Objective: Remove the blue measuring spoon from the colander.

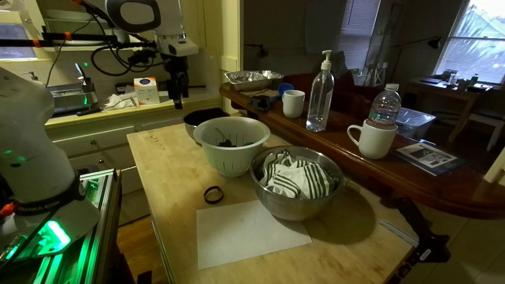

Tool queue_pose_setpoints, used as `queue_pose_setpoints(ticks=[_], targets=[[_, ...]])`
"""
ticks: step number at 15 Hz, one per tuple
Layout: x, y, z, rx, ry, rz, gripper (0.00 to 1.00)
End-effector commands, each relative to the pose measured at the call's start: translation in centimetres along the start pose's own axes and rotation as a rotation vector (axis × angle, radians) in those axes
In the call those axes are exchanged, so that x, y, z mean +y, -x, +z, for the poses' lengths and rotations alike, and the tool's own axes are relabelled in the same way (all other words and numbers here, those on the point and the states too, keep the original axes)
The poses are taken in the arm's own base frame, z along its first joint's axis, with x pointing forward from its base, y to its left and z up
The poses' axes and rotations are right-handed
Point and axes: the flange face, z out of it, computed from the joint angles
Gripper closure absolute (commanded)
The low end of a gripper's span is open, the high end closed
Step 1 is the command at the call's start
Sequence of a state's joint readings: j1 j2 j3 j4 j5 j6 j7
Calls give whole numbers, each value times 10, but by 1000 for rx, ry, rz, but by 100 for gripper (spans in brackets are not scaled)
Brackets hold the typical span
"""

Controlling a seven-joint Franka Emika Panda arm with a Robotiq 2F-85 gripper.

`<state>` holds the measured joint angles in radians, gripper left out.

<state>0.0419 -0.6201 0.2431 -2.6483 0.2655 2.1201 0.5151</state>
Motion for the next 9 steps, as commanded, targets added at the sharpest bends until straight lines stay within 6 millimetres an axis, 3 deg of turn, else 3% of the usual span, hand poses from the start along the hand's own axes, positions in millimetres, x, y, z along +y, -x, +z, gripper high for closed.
queue_pose_setpoints(ticks=[1, 5, 7, 9], targets=[[39, -25, 17, -37, 1, 198, 0], [66, -56, 28, -93, -35, 407, 0], [69, -49, 24, -85, -20, 351, 0], [73, -55, 25, -97, -30, 384, 0]])
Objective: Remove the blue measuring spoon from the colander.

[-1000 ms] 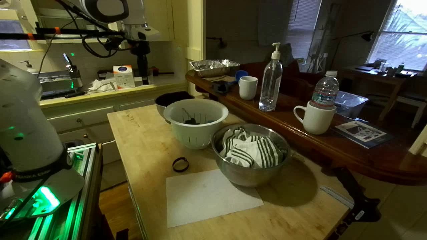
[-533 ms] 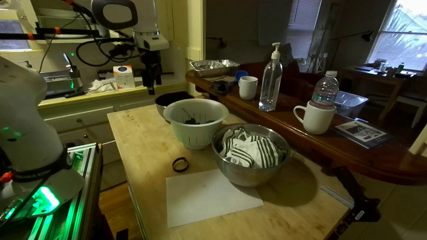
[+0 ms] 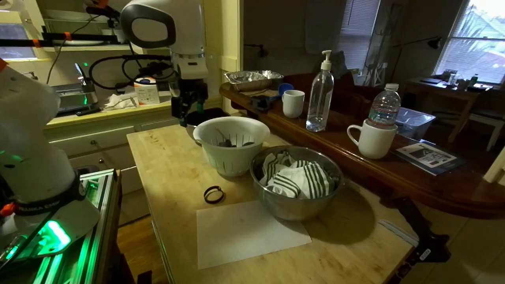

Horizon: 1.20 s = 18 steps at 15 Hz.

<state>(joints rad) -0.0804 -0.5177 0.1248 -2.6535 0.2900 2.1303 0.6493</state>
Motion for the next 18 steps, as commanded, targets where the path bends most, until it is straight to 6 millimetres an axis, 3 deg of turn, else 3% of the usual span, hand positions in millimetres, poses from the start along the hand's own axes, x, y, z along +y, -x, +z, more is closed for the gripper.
queue_pose_setpoints(ticks=[1, 2, 9, 14, 17, 18], targets=[[-1, -1, -1, -2, -1, 5, 0], [-1, -1, -1, -2, -2, 8, 0], [-54, -32, 12, 49, 9, 338, 0], [-64, -48, 46, -10, 72, 575, 0], [-56, -56, 73, -64, 102, 720, 0], [-54, -55, 70, -83, 76, 713, 0]])
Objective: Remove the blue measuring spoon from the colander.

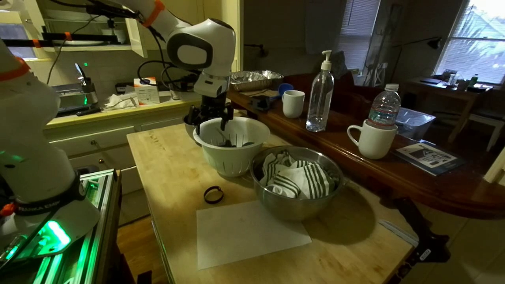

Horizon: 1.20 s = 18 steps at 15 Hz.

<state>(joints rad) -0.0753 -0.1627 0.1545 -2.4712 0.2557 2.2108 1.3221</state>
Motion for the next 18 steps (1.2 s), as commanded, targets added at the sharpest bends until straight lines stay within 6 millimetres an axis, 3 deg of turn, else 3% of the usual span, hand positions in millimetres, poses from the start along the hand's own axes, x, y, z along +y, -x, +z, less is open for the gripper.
queue_pose_setpoints(ticks=[1, 4, 7, 9, 17, 18], targets=[[-1, -3, 5, -17, 10, 24, 0], [-2, -10, 3, -68, 6, 50, 0], [-3, -28, 6, -78, 2, 192, 0], [-11, -37, 15, -70, 8, 281, 0], [-42, -48, 0, -76, -3, 443, 0], [-46, -47, 2, -71, 1, 445, 4]])
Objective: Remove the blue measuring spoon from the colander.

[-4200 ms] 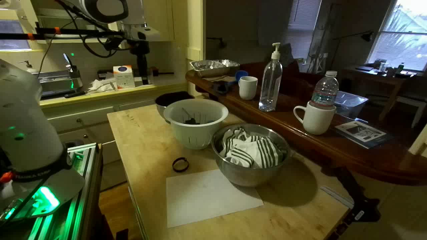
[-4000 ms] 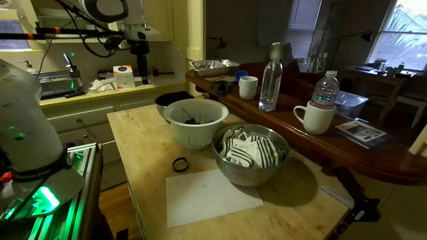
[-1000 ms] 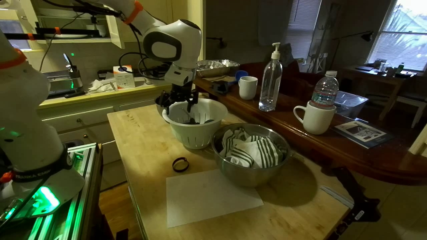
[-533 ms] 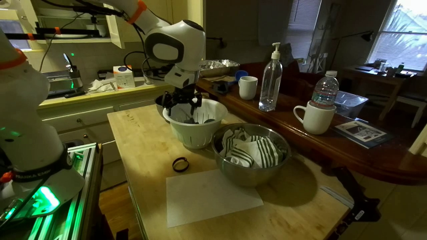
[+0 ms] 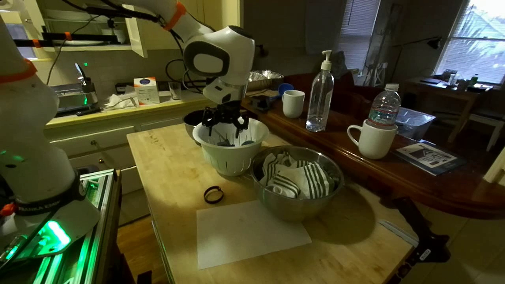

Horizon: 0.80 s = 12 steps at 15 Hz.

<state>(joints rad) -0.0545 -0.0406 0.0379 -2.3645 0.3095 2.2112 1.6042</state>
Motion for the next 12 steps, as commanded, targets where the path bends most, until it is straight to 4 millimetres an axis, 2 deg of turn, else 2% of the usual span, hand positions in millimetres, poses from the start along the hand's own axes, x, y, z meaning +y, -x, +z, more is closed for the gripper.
queue_pose_setpoints(ticks=[1, 2, 3, 6, 8, 9, 12], targets=[[-18, 10, 4, 9, 13, 39, 15], [-20, 13, 7, 11, 16, 40, 24], [-23, 16, 9, 14, 18, 37, 26], [-29, 24, 18, 24, 35, 33, 46], [-32, 27, 24, 28, 45, 35, 50], [-33, 28, 26, 29, 50, 37, 46], [-36, 29, 35, 28, 69, 49, 45]])
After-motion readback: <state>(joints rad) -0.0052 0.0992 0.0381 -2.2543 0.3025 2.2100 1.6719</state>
